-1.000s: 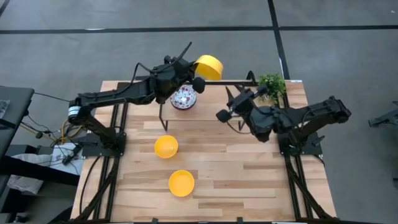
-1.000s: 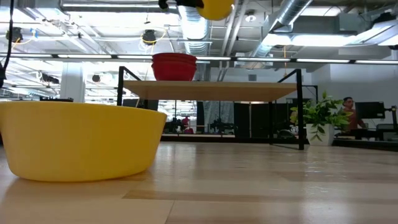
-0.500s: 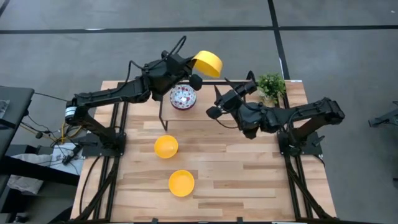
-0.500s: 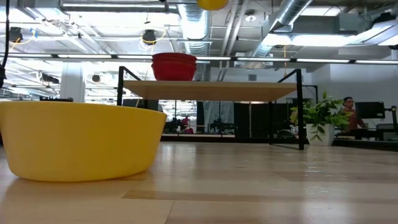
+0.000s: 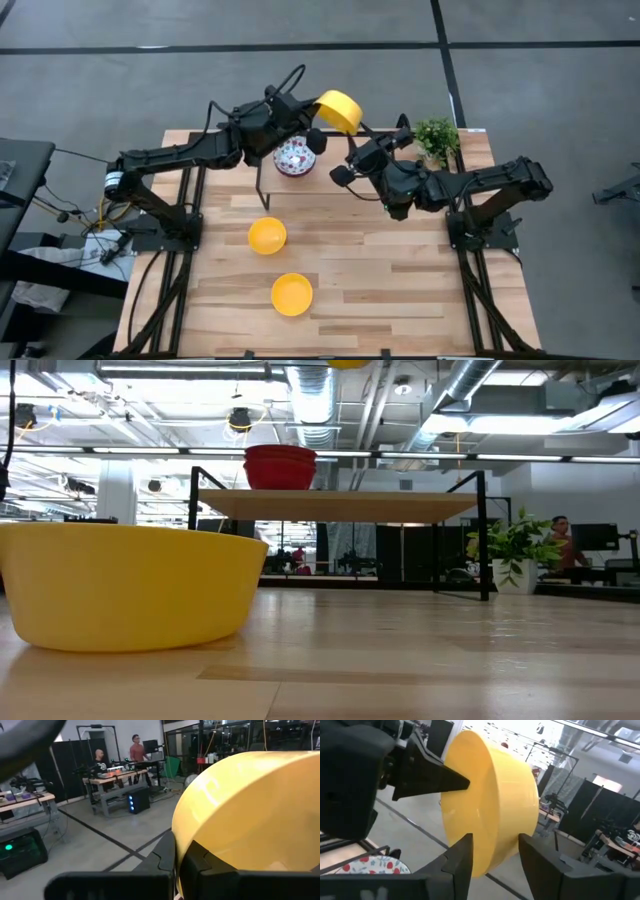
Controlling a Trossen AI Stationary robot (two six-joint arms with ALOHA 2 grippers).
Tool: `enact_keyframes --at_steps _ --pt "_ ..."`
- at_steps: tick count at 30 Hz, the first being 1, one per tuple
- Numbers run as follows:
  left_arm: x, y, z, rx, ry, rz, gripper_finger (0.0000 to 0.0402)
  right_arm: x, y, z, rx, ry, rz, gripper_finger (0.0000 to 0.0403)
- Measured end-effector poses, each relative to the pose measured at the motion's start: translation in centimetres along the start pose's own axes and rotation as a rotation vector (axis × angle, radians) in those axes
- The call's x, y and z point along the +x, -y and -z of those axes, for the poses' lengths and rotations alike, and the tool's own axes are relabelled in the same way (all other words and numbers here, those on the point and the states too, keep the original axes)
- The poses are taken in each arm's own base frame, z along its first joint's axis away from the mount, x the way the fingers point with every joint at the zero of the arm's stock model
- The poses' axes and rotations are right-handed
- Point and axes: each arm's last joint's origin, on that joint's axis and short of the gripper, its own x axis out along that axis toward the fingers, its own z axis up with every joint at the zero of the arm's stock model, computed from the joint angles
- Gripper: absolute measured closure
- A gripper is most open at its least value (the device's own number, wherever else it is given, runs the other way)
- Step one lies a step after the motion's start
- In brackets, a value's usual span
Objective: Pick & Place Mini bowls
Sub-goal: Put the bottom left yellow bowl on the shelf
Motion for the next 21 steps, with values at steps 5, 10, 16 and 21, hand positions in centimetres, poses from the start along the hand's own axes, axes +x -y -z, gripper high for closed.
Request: enact_keyframes --at_steps 5,10,16,21 --pt "-0.08 0.15 -0.02 -0.006 0.001 0.008 0.0399 0.0 0.09 0.03 0.0 -0.014 0.031 0.0282" --pt "-0.14 0.29 -0.03 -0.026 0.002 0.024 0.0399 0.0 0.14 0.01 0.006 -0.017 0.041 0.0317" --pt "-0.31 0.57 -0.04 -0.053 0.001 0.027 0.0399 0.0 0.29 -0.02 0.014 -0.022 0.055 0.0365" --pt "-0.46 0.78 -0.05 -0.081 -0.001 0.023 0.0399 0.0 0.43 -0.12 0.027 -0.024 0.067 0.0396"
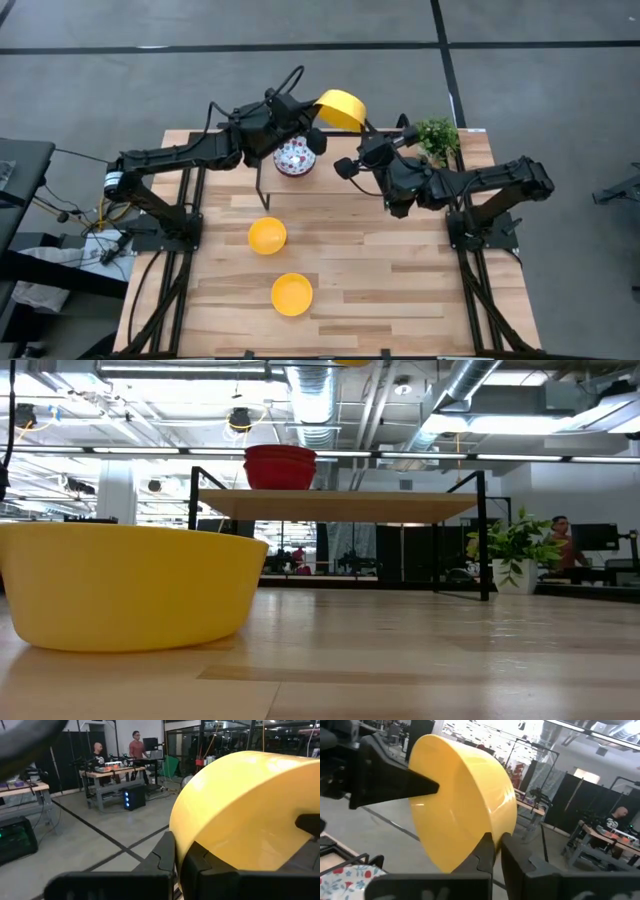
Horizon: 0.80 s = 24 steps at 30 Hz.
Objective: Pick & Place Mini bowls
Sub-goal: Put the bottom left yellow bowl on the shelf
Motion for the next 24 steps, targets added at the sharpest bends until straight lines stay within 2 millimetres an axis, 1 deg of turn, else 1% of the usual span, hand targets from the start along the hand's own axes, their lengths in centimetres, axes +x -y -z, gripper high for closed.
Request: enact_keyframes --at_steps 18,21,24 --pt "-0.06 0.12 0.0 -0.042 0.0 0.01 0.0389 -0.06 -0.05 -0.04 -0.021 -0.002 0.007 0.0402" --pt "-0.07 0.17 0.0 -0.039 0.0 0.023 0.038 -0.07 -0.03 -0.01 -0.027 -0.008 0.02 0.0402" --pt "-0.47 0.19 -0.21 -0.035 -0.002 0.054 0.036 -0.06 -0.02 0.01 -0.041 -0.013 0.029 0.0402"
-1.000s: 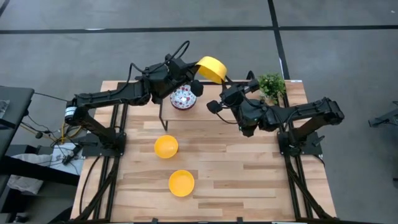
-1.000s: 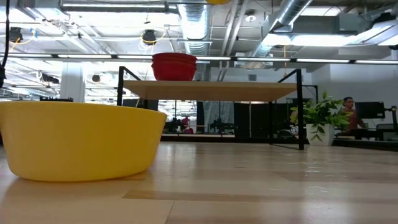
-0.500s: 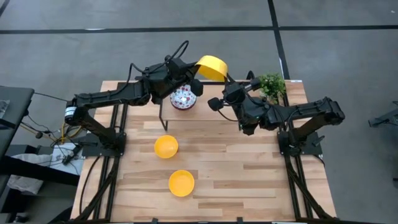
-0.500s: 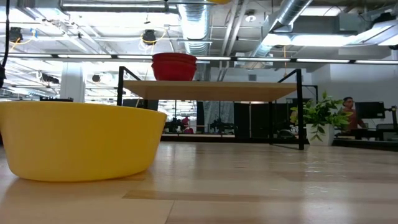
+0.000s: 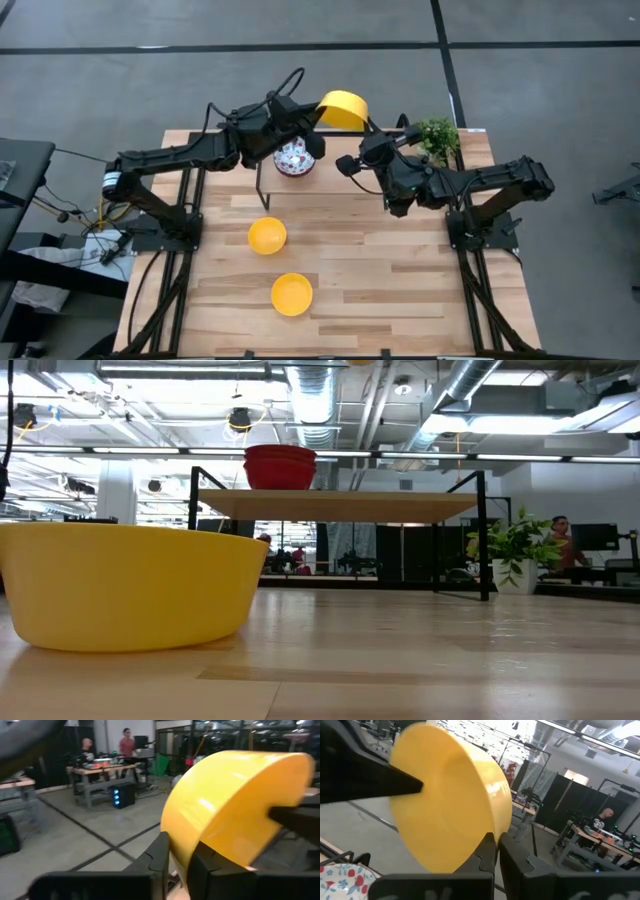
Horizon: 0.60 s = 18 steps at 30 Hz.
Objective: Pick & Place Mini bowls
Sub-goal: Put the bottom left yellow bowl on the shelf
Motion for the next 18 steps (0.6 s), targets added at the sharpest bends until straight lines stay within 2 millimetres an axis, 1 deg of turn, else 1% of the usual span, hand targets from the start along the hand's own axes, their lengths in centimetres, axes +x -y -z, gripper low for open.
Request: enact_keyframes --at_steps 3,7,9,13,18 --pt "-0.9 -0.2 -0.6 0.001 0.0 0.057 0.0331 0.0 0.0 0.0 -0.005 -0.003 0.006 0.0402" --pt "-2.8 -0.7 -1.4 0.02 -0.042 0.109 0.0287 0.0 -0.1 0.1 -0.021 0.001 -0.005 0.0401" --pt "-4.1 -0.9 -2.0 0.012 -0.057 0.15 0.0265 0.1 -0.3 0.1 -0.034 0.01 -0.025 0.0401" --pt "-7.4 -1.4 -3.6 -0.038 -0.053 0.217 0.023 0.6 -0.3 0.3 -0.048 -0.002 -0.003 0.0401" --pt "-10.3 -1.6 -5.1 -0.065 -0.003 0.269 0.0209 1.1 -0.1 0.4 -0.039 -0.015 0.024 0.0401"
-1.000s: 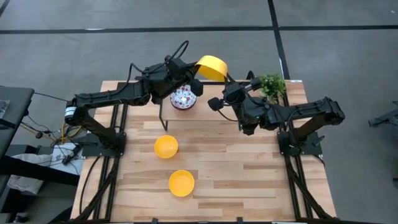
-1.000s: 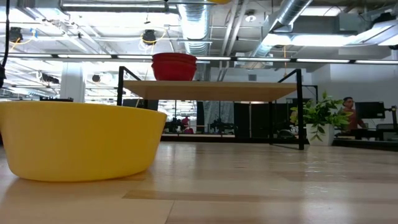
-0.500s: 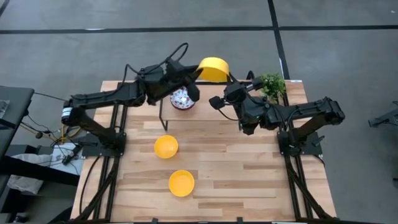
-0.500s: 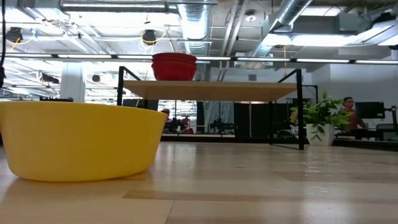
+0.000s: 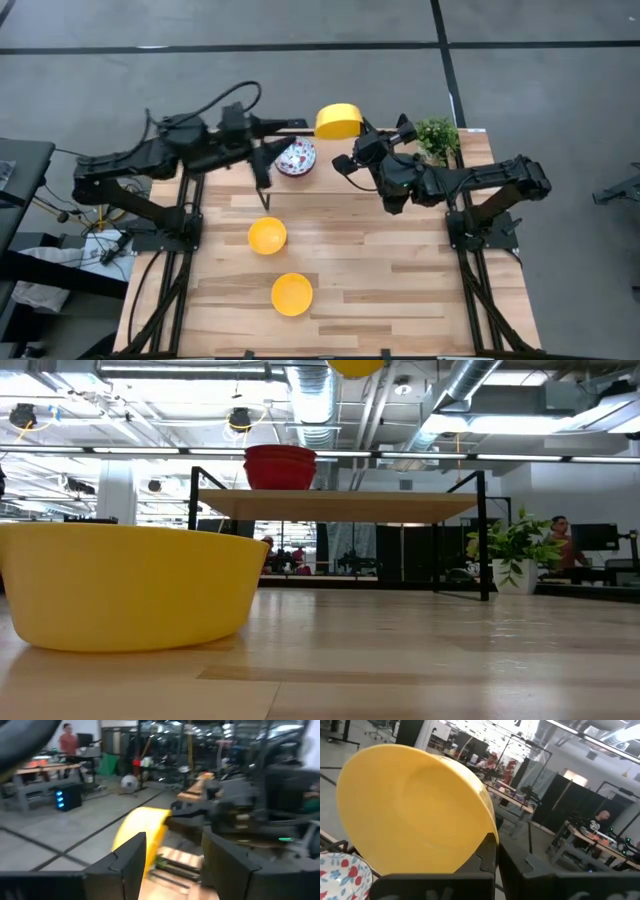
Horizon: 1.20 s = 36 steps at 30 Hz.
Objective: Pick & Place Mini bowls
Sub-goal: Put the bottom left yellow bowl on the shelf
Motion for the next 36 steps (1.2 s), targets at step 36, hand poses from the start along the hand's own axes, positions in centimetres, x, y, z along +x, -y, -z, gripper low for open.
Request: enact_keyframes --at_steps 36 --pt "-6.1 3.1 4.6 0.083 -0.345 0.224 0.0229 11.0 12.0 5.9 0.53 -0.713 -0.736 0.0403"
